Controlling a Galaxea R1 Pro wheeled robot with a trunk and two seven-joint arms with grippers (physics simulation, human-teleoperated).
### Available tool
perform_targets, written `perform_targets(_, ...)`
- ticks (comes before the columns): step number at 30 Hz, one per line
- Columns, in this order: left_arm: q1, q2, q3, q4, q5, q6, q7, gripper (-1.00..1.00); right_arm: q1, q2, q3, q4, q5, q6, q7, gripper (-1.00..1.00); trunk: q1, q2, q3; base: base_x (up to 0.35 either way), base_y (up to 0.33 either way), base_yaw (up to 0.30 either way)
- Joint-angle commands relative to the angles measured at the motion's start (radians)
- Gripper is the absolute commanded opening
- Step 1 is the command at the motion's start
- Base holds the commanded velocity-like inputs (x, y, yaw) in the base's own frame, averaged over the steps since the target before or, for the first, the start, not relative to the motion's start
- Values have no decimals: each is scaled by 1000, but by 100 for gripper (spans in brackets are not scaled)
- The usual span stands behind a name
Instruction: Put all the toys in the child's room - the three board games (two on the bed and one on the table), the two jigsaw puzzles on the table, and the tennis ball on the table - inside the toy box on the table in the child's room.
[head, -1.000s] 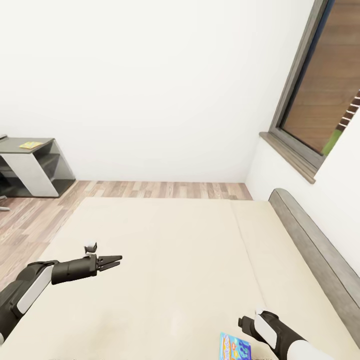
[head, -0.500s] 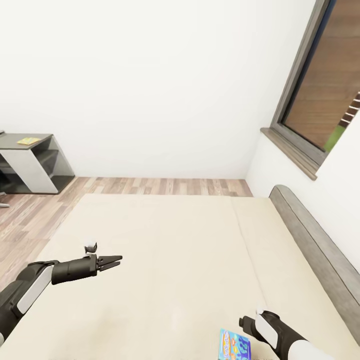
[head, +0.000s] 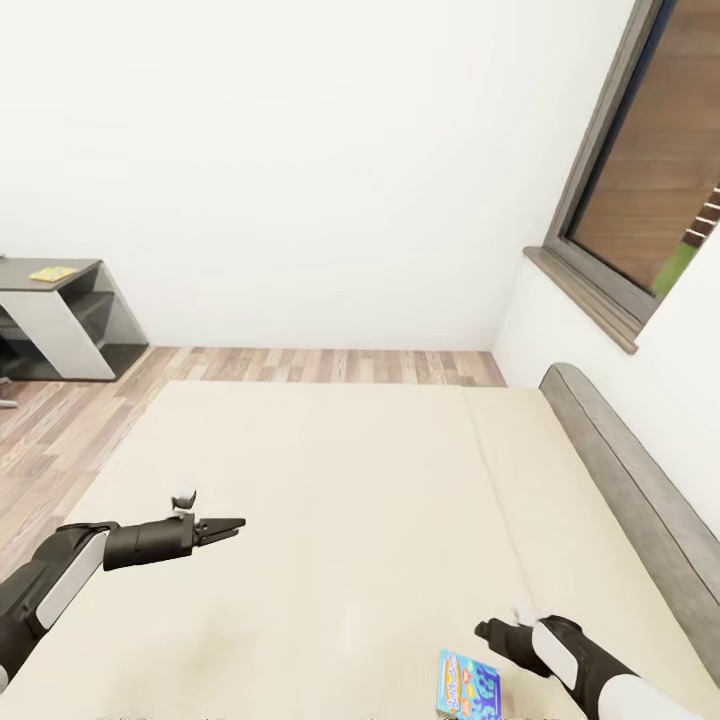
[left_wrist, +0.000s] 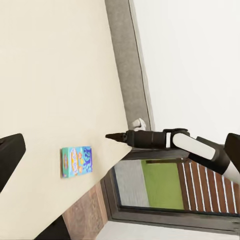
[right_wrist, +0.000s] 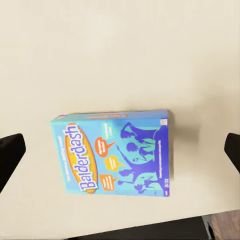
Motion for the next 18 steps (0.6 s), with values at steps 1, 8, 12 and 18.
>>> perform_targets(1,-1,1,-2,0,4,7,0,100,-1,-4,4,-2,-1,10,10,100,0,-2,-3,0,0,0)
perform_targets(8,-1,0,0,0,-3,7,1,100,-1,-14,2,-7,-1,35,43,100,0,-2,-15,0,0,0)
perform_targets(12,-1,0,0,0,-4,7,1,100,-1,-16,1,-8,-1,38,43,100,0,-2,-22,0,0,0)
perform_targets(18,-1,-1,0,0,-4,7,1,100,-1,-16,1,-8,-2,39,44,100,0,-2,-31,0,0,0)
